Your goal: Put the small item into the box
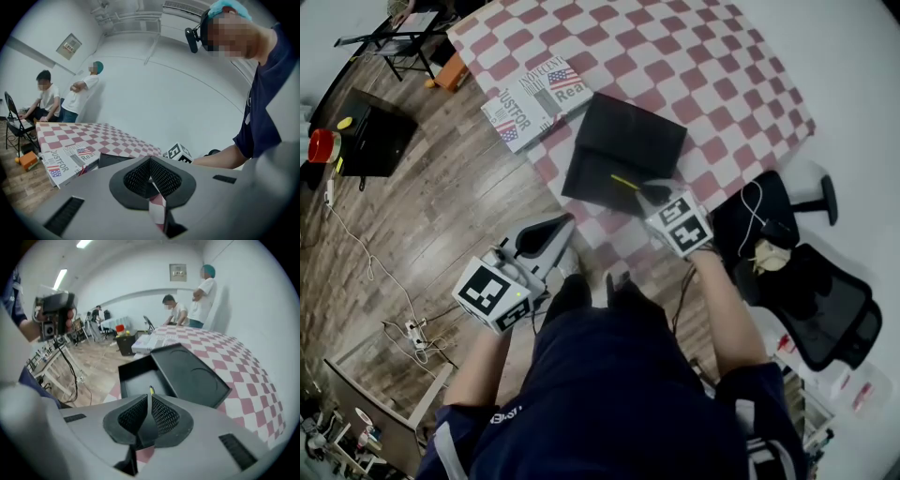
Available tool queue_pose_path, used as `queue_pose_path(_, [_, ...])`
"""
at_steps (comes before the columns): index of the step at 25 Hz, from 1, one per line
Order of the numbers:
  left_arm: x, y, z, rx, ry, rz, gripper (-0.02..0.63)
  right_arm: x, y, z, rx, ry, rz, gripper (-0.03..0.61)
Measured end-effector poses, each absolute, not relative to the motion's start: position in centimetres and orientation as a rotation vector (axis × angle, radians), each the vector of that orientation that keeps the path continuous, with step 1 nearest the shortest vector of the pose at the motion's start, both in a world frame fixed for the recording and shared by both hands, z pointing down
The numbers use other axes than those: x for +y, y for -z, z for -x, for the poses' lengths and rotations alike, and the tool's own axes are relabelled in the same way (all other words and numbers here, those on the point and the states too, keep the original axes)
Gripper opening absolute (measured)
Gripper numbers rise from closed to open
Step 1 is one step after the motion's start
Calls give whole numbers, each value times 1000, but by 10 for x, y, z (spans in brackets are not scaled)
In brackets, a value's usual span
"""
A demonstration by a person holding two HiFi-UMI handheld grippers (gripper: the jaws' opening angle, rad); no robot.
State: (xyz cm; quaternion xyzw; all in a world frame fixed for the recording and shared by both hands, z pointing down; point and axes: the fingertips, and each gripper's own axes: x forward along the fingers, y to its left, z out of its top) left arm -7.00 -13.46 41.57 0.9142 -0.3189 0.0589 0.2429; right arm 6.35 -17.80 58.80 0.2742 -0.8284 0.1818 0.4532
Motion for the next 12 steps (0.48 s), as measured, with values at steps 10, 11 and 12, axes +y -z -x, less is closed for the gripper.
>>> queue_pose_path(10, [-132, -369, 44, -817, -203, -2628, 32, -165, -433, -98, -2543, -621, -985, 32])
queue_pose_path(11, [-131, -366, 42, -810, -206, -2640, 32, -162, -423, -102, -2569, -632, -1004, 31])
queue_pose_path(12, [-131, -363, 39, -802, -207, -2650, 32, -159, -413, -104, -2594, -642, -1020, 29])
